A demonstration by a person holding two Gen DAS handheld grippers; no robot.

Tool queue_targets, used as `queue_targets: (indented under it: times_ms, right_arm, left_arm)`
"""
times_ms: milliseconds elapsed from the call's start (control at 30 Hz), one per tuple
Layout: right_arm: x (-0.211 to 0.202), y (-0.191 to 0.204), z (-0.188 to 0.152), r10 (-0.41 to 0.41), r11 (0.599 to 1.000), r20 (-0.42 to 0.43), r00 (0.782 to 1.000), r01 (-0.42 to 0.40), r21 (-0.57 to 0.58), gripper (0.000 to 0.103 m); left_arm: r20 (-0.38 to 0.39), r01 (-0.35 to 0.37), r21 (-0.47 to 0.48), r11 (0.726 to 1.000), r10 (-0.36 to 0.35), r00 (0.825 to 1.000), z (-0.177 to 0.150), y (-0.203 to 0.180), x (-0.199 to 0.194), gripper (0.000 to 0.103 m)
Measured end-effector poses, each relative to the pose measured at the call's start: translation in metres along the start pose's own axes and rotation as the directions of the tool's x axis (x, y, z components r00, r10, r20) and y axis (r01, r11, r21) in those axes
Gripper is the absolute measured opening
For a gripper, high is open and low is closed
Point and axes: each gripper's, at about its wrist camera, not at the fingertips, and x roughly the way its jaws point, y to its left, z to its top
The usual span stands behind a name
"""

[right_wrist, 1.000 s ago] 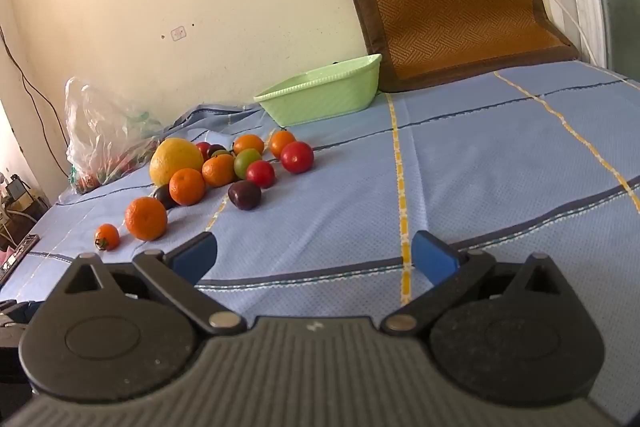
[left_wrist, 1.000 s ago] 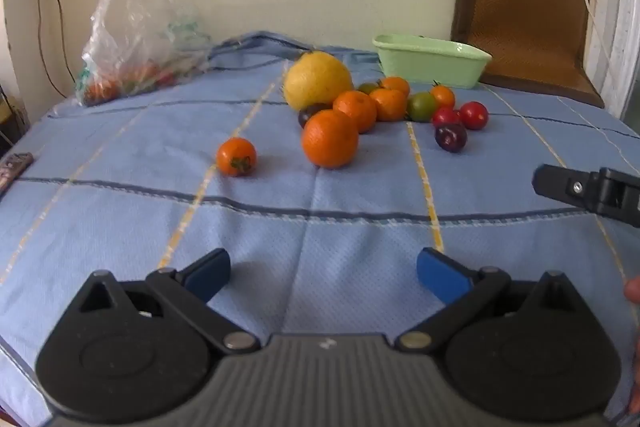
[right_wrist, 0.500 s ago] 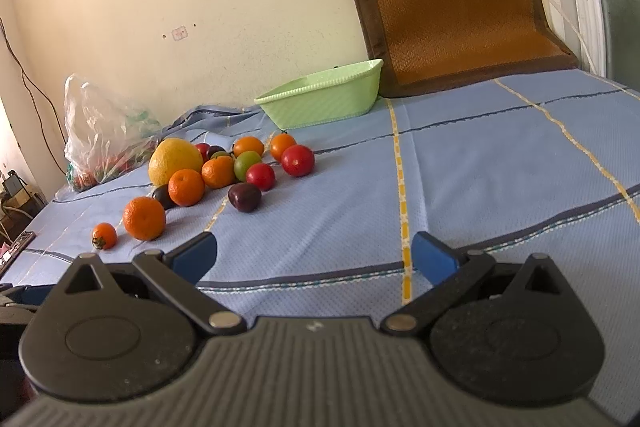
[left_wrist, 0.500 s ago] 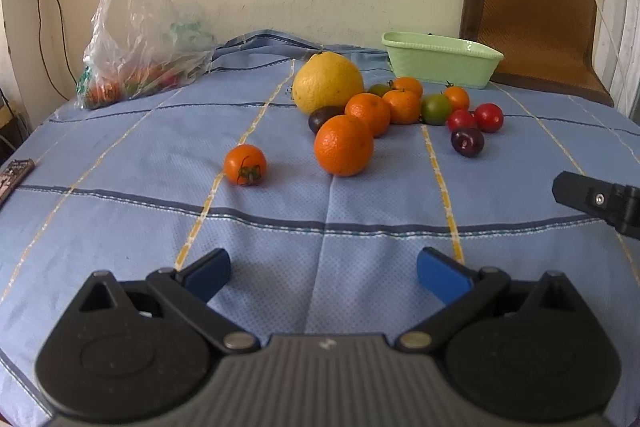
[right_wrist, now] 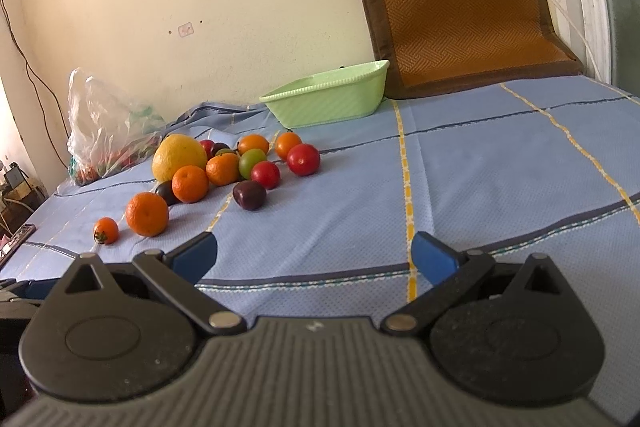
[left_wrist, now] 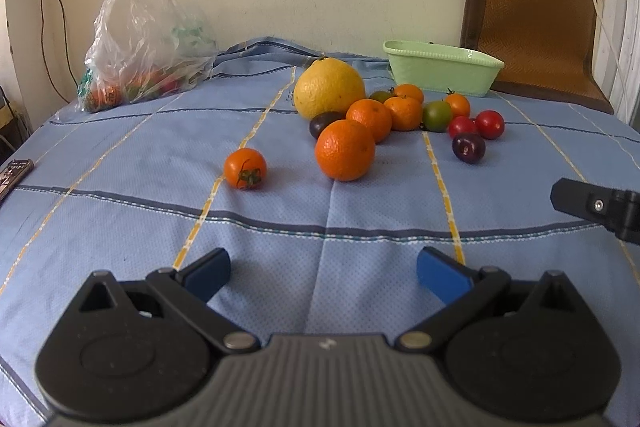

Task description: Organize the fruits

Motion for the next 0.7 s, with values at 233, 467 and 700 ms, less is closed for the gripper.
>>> queue_targets:
  times_ms: [233,467,700]
  right_arm:
    - [-0.0004,0.0000,-0.0005,0.000,1.000,0.005,1.000,0.000,0.001,0.103]
    - [-0.0007,0.0007,-0.0010,0.002,1.000,0.007,1.000,-0.001,-0.005,0.102]
    - [-0.0001,0.0018,-0.0013,0.002,1.000,0.001,1.000,-0.002,-0.011,0.099]
  left_arm:
    - [0.001,0.000,0.000,1.000,0.000,1.000,0.0002,0.0001,0.0002,0.103]
    - [-0.003,0.007,0.004,1.000,-0.007,1.000,0.0023,0.0008,0.0009,0.103]
    - [0.001,0.017,0.010,1.000,-0.017,1.000,0.0023,0.0015,0.0020,0.103]
